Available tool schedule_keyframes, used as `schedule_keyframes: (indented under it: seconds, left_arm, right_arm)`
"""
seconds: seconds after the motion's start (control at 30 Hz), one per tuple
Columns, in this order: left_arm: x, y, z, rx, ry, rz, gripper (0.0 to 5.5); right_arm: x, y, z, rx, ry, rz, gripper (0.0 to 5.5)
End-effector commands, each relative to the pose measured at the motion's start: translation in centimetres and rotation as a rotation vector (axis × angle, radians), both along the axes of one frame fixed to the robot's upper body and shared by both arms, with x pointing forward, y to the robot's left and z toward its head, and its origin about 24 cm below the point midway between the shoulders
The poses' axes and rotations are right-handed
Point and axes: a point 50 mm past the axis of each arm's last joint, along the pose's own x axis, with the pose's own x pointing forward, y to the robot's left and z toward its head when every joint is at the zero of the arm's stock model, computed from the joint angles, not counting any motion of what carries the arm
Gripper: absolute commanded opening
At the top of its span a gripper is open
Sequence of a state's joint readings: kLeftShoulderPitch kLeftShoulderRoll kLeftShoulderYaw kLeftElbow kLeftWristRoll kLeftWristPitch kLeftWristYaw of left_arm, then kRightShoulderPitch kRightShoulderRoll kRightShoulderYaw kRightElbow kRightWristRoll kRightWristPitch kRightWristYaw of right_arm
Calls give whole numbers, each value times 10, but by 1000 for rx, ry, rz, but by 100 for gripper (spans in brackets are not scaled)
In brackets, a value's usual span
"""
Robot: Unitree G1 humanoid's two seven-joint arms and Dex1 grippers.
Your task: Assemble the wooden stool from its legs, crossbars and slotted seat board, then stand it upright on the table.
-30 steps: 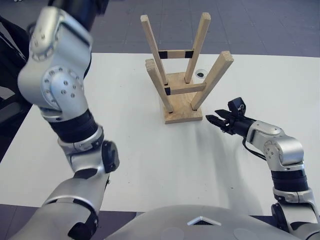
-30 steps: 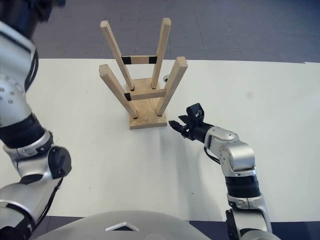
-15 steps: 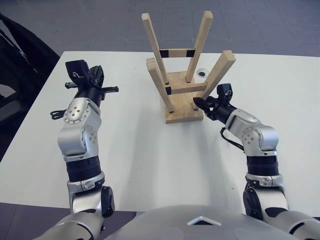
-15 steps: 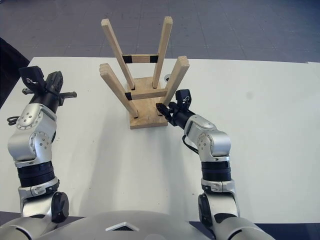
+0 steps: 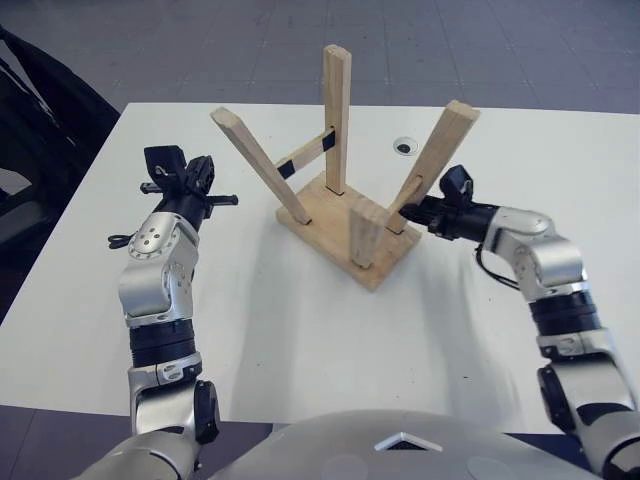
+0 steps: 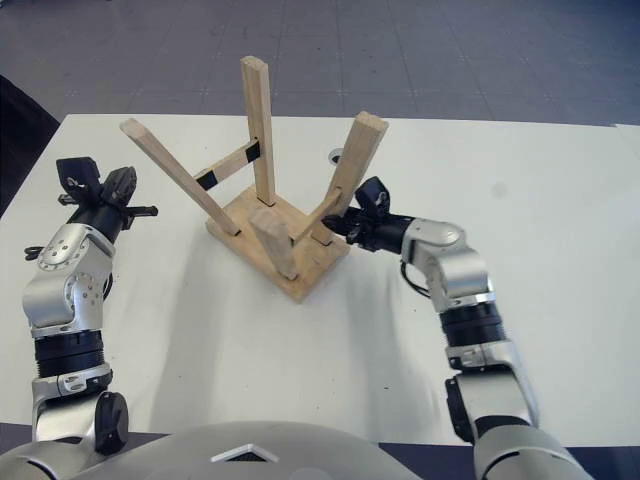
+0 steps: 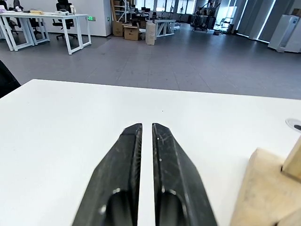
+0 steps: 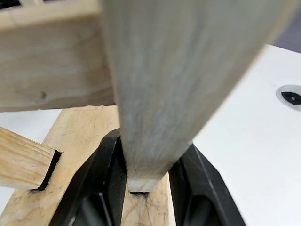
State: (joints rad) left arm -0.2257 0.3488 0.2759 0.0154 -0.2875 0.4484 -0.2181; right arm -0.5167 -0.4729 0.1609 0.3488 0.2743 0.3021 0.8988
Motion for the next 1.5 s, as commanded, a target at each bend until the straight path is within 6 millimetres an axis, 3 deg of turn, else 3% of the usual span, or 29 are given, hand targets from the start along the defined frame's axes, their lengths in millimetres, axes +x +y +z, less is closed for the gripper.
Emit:
schedule_keyframes:
  seconds: [0.03, 0.13, 0.23, 0.43, 0.5, 0.7, 0.83, 0.97, 1.1, 1.23, 1.37, 1.5]
  left_arm:
    - [-18, 14, -41, 48, 161, -58, 38]
    - [-22, 10, -56, 46, 215, -115, 38]
    - [-24, 7, -62, 38, 244, -150, 38]
    - [-29, 7, -68, 6, 280, -171, 38]
    - [-28, 8, -68, 14, 287, -180, 38]
    - [-14, -12, -65, 39, 297, -260, 38]
    - [4, -28, -60, 30, 346, -326, 38]
    - [6, -31, -63, -23, 445, -382, 38]
    - [-14, -49, -63, -163, 577, -589, 38]
    - [-27, -64, -43, -260, 552, -739, 38]
    - [-26, -50, -34, -190, 521, -671, 38]
    - [-24, -11, -15, -100, 414, -516, 38]
  right_arm:
    - [30, -10, 16, -156, -194, 88, 109]
    - [36, 0, 15, -122, -154, 205, 109]
    - [34, -3, 6, -58, 4, 264, 109]
    - [33, -1, -4, -22, 128, 266, 229]
    - [33, -4, -4, -53, 127, 266, 234]
    - [30, -50, -2, -138, 130, 123, 234]
    - [8, -70, -26, -227, 204, 139, 234]
    - [2, -61, -46, -251, 220, 99, 234]
    - [3, -41, -61, -181, 217, 31, 234]
    - [11, -18, -60, -70, 176, -42, 234]
    - [12, -21, -58, -66, 144, -100, 234]
    - [8, -59, -36, -57, 96, -186, 234]
